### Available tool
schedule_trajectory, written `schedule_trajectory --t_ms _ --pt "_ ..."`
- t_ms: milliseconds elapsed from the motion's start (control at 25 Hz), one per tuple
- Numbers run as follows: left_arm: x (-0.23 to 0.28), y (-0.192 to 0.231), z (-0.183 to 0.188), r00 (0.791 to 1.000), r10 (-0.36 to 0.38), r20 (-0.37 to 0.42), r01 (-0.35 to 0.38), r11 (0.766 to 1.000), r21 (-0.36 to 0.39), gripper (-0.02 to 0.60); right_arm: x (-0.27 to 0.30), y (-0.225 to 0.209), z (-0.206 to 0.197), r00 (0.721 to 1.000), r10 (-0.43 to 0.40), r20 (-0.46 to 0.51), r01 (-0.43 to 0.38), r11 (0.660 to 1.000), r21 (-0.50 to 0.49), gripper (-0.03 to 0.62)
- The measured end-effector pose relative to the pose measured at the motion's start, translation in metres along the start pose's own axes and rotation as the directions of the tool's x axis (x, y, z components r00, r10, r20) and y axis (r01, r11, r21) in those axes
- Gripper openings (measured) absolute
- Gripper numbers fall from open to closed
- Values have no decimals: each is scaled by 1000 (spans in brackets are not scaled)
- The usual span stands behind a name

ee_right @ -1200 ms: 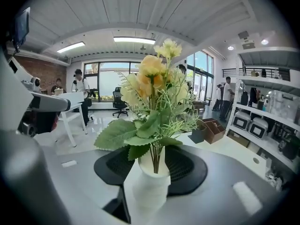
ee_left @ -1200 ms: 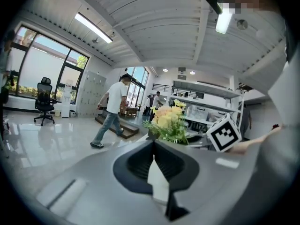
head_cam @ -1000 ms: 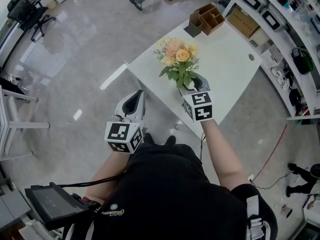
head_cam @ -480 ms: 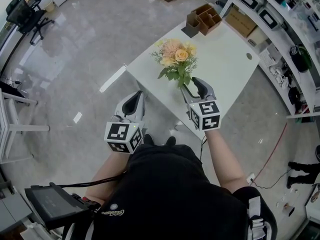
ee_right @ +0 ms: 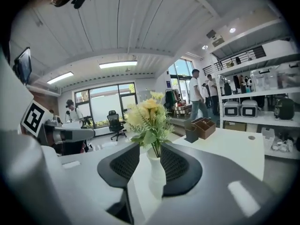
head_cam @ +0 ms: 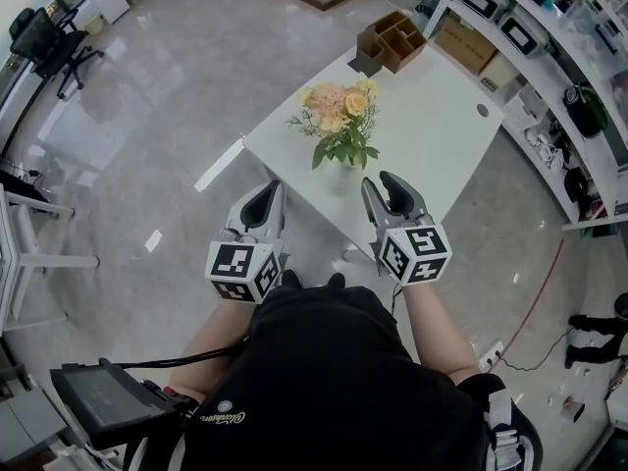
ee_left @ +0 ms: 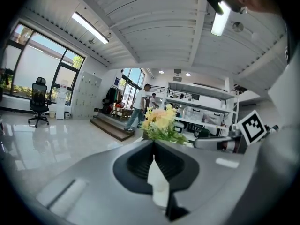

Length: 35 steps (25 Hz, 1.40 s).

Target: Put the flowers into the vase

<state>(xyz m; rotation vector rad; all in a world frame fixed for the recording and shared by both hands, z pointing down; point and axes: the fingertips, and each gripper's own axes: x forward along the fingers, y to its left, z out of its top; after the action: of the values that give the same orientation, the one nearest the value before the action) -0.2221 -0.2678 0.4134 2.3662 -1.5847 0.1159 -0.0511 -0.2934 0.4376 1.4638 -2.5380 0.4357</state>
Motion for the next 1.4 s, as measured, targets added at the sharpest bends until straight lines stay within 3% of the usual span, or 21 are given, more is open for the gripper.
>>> schedule_trajectory --t_ms 280,1400 --pt "3 -5 6 1000 -6 14 6 1000 6 6 -15 -7 24 990 -61 127 55 997 46 4" --pt "3 -11 6 1000 -6 11 6 1000 23 6 -15 24 19 994 13 107 -17 999 36 0"
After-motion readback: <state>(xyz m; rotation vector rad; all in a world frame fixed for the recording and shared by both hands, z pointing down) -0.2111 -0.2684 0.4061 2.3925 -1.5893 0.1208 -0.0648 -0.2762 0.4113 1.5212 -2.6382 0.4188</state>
